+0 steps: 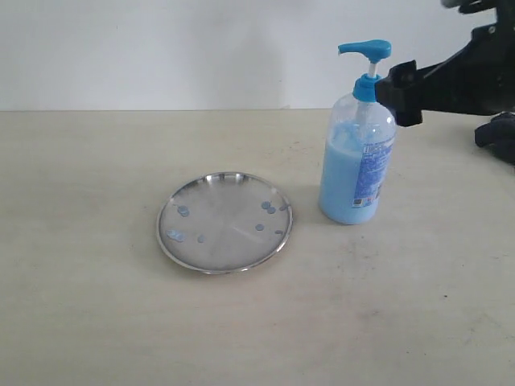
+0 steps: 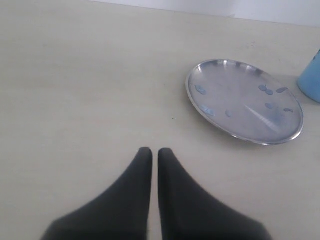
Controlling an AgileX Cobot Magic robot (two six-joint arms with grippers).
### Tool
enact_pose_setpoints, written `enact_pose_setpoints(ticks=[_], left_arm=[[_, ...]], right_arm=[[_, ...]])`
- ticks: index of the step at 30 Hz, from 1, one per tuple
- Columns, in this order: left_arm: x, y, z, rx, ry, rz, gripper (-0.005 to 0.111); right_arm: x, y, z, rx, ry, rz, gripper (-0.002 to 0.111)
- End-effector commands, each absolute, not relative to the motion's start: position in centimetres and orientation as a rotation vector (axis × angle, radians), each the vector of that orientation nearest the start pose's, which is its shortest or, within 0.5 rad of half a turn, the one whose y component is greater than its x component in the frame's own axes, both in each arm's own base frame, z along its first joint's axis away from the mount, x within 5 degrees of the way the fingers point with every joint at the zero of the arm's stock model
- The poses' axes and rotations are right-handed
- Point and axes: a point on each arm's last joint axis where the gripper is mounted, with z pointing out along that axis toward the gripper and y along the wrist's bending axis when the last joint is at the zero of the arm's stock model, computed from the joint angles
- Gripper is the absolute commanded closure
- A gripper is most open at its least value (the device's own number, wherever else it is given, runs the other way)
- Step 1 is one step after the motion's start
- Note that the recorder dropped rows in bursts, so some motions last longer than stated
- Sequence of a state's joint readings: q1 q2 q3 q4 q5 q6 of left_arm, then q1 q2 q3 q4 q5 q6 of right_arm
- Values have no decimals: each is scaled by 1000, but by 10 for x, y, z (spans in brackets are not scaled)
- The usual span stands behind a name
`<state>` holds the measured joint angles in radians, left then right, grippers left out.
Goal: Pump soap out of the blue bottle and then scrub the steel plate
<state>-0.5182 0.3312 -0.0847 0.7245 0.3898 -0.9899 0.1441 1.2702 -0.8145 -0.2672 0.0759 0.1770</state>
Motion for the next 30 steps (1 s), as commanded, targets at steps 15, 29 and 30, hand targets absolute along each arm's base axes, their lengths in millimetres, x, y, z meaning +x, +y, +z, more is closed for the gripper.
enact_pose_setpoints(ticks=[15,29,30], left_arm=[[77,-19,195,68,2007,-291,102],[77,-19,195,74,2004,-285,102],[77,-19,195,74,2004,-285,102]], right_arm=[[105,24,379,-259,1716,131,106],[70,13,261,43,1536,339,106],[72,10,252,94,1513,321,106]])
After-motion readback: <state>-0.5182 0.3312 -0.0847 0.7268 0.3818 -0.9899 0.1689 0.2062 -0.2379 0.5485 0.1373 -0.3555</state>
